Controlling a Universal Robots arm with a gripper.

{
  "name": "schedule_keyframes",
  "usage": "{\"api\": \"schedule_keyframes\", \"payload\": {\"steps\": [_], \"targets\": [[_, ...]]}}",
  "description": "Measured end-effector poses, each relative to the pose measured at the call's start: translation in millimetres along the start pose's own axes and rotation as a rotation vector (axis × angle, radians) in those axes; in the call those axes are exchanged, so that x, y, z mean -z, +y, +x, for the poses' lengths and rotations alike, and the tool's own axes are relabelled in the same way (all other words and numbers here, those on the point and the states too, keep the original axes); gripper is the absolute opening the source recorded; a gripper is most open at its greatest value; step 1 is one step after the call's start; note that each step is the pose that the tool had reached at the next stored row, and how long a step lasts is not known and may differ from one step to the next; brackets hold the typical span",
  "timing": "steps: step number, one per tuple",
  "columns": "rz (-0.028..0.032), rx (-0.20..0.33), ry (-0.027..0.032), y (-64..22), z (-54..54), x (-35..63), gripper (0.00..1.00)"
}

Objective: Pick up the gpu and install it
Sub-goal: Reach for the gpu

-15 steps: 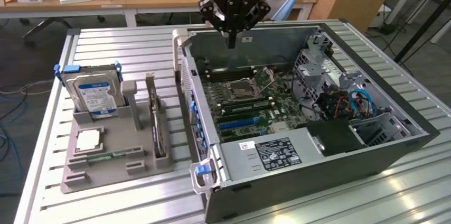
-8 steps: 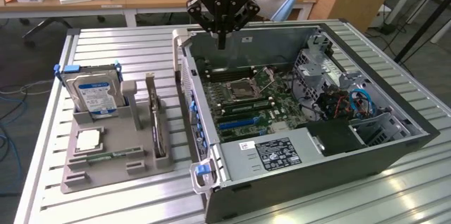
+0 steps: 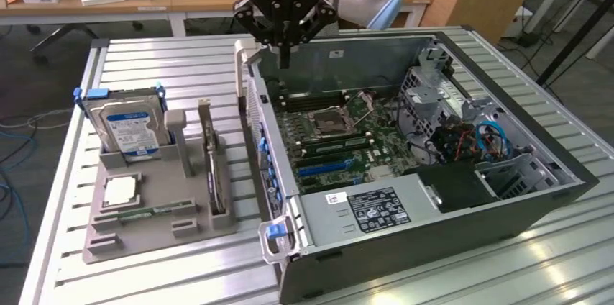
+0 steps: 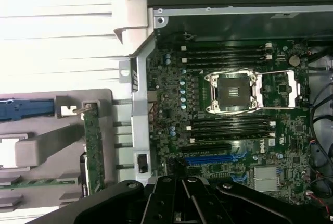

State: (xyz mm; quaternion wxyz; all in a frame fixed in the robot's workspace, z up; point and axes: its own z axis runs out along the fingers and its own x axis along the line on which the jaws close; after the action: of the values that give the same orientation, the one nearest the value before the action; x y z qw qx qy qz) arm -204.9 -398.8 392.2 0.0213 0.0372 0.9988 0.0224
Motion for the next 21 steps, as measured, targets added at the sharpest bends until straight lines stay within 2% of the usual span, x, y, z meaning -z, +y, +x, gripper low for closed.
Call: {"api": "schedule_keyframes", "payload": {"steps": [21], "targets": [[-0.0010, 0.000, -0.0132, -4.9, 66.5, 1.6, 0.10]]}}
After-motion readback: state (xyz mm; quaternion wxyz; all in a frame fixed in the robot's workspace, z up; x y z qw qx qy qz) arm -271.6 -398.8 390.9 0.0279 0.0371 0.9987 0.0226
